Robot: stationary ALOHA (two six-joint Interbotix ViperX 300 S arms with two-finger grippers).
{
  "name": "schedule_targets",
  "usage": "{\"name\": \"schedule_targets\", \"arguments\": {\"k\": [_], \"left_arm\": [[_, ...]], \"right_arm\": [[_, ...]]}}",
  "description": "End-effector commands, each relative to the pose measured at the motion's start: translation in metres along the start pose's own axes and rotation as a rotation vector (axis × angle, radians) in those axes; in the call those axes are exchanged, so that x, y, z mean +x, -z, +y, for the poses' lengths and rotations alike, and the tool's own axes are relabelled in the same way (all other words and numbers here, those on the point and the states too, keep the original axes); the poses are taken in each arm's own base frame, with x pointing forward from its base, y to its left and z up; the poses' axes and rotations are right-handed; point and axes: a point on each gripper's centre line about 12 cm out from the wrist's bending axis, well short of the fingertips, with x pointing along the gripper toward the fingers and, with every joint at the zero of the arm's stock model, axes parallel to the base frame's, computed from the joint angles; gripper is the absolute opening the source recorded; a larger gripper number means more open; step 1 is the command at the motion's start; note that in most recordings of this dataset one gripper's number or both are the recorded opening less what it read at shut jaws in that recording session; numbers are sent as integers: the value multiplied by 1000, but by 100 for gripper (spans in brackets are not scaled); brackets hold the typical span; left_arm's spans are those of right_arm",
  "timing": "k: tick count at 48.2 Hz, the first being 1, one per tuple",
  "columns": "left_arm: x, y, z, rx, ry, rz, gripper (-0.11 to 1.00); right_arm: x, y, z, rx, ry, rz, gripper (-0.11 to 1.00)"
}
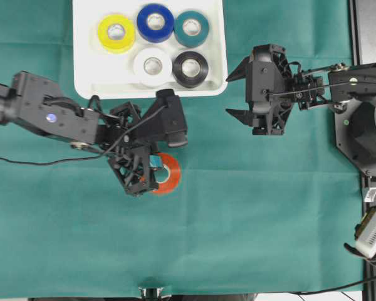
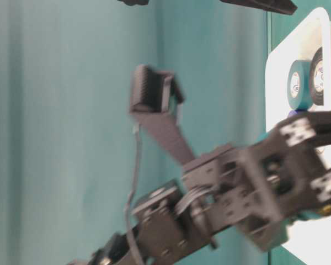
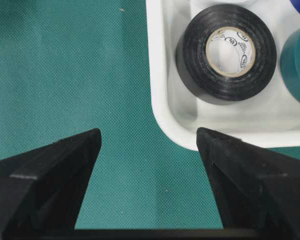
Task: Put the tape alternately from left to right into the white case.
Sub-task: 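Reach the left gripper to the red tape roll and grasp it, then carry the red roll with the left gripper into the tray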
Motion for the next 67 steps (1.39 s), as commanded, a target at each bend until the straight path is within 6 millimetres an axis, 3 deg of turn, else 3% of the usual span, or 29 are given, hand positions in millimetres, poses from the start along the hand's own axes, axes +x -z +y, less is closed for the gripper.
{"name": "schedule_targets", "arguments": {"k": [1,18,33,42,60,67], "left_arm": [[-24,-12,-3,0,20,-57,27],[-38,-5,19,-3,-10,-51,27],[-67,6,83,-39,-99,-78,27],[-71,13,122,-82,-150,-124,27],[-77,15,181,-137,-245,-149,27],[-79,16,192,-130,-264,-154,27]], "right_arm": [[-3,-6,1,-4,-6,-28,92],[-3,-6,1,-5,-4,-28,92],[-3,-7,1,-3,-5,-31,92],[-3,-7,1,-5,-5,-30,92],[-3,-7,1,-5,-6,-33,92],[-3,-7,1,-4,-6,-31,92]]}}
